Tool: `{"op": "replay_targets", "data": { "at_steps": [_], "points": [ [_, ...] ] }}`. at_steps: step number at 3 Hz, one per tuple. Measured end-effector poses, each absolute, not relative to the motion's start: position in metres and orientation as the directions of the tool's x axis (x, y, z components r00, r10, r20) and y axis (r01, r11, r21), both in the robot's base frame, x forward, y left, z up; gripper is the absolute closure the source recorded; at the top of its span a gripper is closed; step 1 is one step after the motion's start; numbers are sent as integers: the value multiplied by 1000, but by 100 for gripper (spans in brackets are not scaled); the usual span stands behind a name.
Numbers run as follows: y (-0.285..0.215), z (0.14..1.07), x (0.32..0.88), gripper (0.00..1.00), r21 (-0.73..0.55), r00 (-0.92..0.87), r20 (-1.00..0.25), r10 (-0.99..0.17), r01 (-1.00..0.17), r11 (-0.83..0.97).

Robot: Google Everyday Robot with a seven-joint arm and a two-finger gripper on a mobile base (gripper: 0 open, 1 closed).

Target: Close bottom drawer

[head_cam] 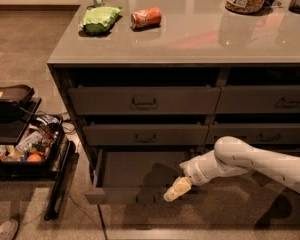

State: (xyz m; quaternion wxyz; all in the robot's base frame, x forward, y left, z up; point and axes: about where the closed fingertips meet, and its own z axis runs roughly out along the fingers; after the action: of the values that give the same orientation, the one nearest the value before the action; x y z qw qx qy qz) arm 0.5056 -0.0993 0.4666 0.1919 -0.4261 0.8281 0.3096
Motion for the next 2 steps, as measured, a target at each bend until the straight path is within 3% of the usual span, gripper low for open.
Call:
{"op": "replay_targets", "data": {
  "at_steps": [2],
  "points": [
    [-91, 465, 507, 0, 316, -534, -548, -643, -845, 432]
  ]
}}
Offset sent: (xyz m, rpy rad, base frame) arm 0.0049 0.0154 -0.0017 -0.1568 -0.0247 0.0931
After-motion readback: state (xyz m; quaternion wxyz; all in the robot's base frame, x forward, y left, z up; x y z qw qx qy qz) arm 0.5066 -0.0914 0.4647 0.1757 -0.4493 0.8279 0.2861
